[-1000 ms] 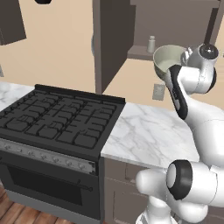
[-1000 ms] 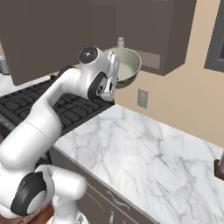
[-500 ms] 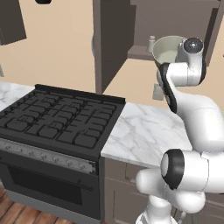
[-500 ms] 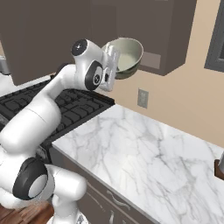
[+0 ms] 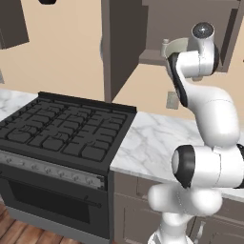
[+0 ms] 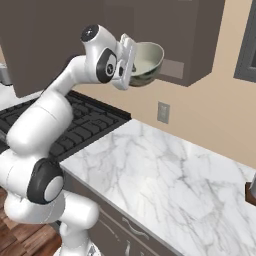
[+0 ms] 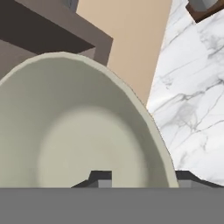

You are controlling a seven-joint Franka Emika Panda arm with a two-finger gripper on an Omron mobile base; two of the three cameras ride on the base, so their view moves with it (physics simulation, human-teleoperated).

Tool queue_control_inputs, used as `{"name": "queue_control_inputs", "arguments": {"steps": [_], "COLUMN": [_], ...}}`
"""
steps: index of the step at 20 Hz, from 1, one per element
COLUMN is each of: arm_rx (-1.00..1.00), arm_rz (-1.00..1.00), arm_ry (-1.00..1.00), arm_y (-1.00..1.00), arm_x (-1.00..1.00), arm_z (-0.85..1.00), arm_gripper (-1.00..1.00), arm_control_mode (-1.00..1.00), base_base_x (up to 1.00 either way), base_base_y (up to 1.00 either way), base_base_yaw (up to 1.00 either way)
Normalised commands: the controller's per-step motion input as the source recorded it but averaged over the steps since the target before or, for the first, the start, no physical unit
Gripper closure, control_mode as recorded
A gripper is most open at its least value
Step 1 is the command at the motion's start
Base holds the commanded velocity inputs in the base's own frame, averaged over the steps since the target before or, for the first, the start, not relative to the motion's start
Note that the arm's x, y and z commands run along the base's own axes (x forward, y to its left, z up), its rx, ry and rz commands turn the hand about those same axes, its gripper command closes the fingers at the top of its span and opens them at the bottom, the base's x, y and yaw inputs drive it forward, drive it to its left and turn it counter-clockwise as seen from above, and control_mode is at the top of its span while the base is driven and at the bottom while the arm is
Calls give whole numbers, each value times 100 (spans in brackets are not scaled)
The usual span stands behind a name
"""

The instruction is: Pick the mug and place it in the sink. Pick the bowl and place it in the open cabinet and then close the cabinet.

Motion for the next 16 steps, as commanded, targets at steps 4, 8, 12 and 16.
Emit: {"name": "queue_control_inputs", "arguments": {"steps": [4,8,12,16], "arm_rx": [0,0,0,0], "arm_rz": [0,0,0,0], "arm_ry": [9,2,0,0], "arm_y": [0,-1,-5,-5], "arm_x": [34,28,13,13], "arm_z": [49,41,23,5], "arm_gripper": [100,100,100,100], "arm_control_mode": [-100,-100,-100,-100], "base_base_x": [0,0,0,0], "base_base_y": [0,0,0,0], "base_base_yaw": [0,0,0,0]}}
